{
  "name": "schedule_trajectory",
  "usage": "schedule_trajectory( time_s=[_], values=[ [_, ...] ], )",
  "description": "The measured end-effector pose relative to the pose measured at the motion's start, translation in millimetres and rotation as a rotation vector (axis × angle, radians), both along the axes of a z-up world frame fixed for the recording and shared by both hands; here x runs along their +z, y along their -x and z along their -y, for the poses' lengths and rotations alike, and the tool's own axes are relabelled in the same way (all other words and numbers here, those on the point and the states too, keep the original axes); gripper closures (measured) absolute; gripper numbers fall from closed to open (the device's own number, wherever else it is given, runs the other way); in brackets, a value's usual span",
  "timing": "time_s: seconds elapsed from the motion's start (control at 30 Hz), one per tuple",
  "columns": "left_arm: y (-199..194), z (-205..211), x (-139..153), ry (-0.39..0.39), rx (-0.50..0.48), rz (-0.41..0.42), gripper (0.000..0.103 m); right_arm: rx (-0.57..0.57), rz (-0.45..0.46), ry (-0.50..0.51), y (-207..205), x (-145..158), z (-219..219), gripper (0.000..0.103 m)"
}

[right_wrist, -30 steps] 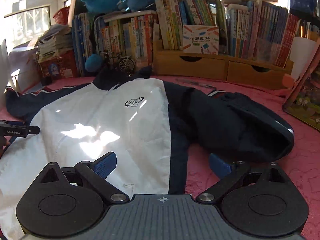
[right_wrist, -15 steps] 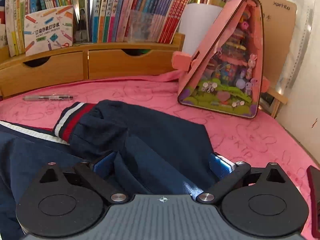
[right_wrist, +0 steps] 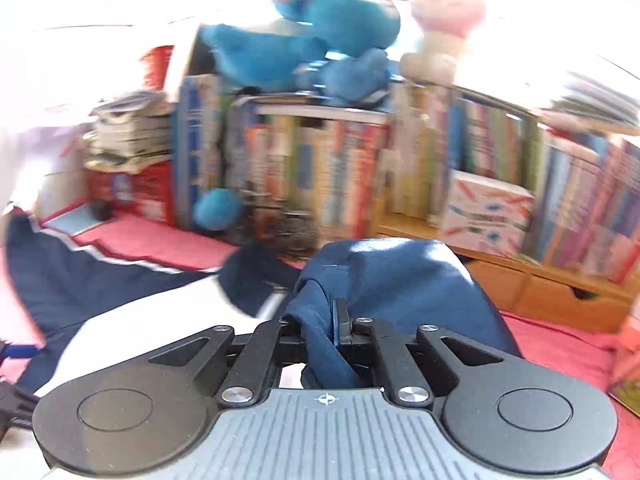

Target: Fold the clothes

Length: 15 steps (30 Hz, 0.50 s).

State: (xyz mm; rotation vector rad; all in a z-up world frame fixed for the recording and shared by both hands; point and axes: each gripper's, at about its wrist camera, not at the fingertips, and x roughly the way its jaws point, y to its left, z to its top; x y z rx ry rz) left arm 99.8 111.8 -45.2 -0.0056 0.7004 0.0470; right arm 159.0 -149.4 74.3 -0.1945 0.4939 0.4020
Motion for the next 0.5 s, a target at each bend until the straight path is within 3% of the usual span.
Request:
schedule_trajectory(
  time_s=[0.03, 0.07, 0.13, 0.17, 0.2, 0.27, 0.33, 0.4, 0.5],
  values=[
    [0.0, 0.0, 0.0, 0.000, 0.000, 0.000, 0.000, 0.063, -0.008, 0.011, 11.7, -4.1, -16.8, 0.091],
    [-0.1, 0.0, 0.0, 0.000, 0.000, 0.000, 0.000, 0.095, -0.031, 0.016, 20.4, -10.7, -27.5, 0.083],
    [-0.1, 0.1, 0.1, 0.001, 0.000, 0.000, 0.000, 0.135, -0.101, 0.009, 32.1, -25.6, -39.5, 0.061],
    [-0.1, -0.1, 0.0, 0.001, 0.000, -0.001, 0.000, 0.135, -0.132, -0.002, 35.5, -33.0, -38.5, 0.043],
    [0.0, -0.2, -0.1, 0.002, 0.000, -0.001, 0.000, 0.112, -0.147, -0.006, 38.7, -39.1, -34.5, 0.038],
    [-0.2, 0.1, -0.2, 0.002, 0.001, -0.001, 0.000, 0.060, -0.166, -0.018, 45.3, -49.7, -24.5, 0.037],
    [-0.4, 0.4, -0.3, 0.002, 0.001, -0.001, 0.000, -0.047, -0.114, -0.028, 53.5, -51.7, -3.2, 0.028],
    [-0.1, 0.4, -0.6, 0.002, 0.001, -0.001, 0.000, -0.194, -0.022, 0.065, 53.2, -54.9, 10.6, 0.000],
    [0.1, 0.3, -0.9, 0.002, 0.001, -0.001, 0.000, -0.318, 0.006, 0.272, 38.1, -75.8, 20.4, 0.000]
  ],
)
